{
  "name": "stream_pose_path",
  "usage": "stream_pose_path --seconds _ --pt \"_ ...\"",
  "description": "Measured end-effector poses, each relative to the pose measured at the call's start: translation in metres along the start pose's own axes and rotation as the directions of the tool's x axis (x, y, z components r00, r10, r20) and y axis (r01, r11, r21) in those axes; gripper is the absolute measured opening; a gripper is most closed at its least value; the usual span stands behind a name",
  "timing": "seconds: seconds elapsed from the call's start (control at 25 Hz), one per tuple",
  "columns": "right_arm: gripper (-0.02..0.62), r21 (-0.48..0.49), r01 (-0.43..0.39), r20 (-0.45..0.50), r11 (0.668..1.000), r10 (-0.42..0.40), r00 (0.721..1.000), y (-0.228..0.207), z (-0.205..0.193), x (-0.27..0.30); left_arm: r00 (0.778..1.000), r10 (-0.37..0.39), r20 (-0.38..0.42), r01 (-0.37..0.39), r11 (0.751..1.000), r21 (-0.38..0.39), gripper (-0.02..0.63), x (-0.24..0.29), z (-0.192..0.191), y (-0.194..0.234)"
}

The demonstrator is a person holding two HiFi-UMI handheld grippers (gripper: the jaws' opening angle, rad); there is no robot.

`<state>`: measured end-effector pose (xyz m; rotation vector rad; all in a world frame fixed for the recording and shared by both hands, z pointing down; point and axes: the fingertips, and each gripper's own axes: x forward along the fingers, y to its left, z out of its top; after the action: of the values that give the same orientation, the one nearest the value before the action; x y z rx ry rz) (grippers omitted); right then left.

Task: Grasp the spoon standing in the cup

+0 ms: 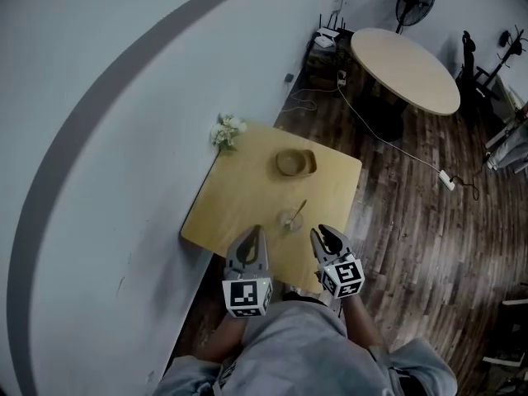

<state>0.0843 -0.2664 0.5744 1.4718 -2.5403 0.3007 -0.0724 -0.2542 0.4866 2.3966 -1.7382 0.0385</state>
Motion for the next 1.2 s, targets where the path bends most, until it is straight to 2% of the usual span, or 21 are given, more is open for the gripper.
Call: stream_pose_path --seconds 0.2,0.44,0.84,1.2 --pt "0.087 0.036 -0.071 -0.087 0.997 0.073 0.994 -0.017 -0.030 0.029 0.999 0.038 -0.019 -0.038 0.999 0.015 0.002 0.020 -0.002 -0.004" --pt "0.104 0.081 -0.121 -0.129 0.989 0.130 0.983 -0.034 -0.047 0.056 0.993 0.106 -0.046 -0.105 0.994 0.034 0.002 0.029 -0.003 0.000" --pt "0.117 0.126 -0.153 -0.190 0.980 0.175 0.966 -0.052 -0.071 0.096 0.972 0.209 -0.106 -0.207 0.978 0.037 0.002 0.026 -0.019 0.014" --pt "0.121 0.134 -0.195 -0.253 0.972 0.224 0.941 -0.047 -0.101 0.124 0.951 0.279 -0.134 -0.276 0.960 0.040 0.002 0.022 -0.026 0.027"
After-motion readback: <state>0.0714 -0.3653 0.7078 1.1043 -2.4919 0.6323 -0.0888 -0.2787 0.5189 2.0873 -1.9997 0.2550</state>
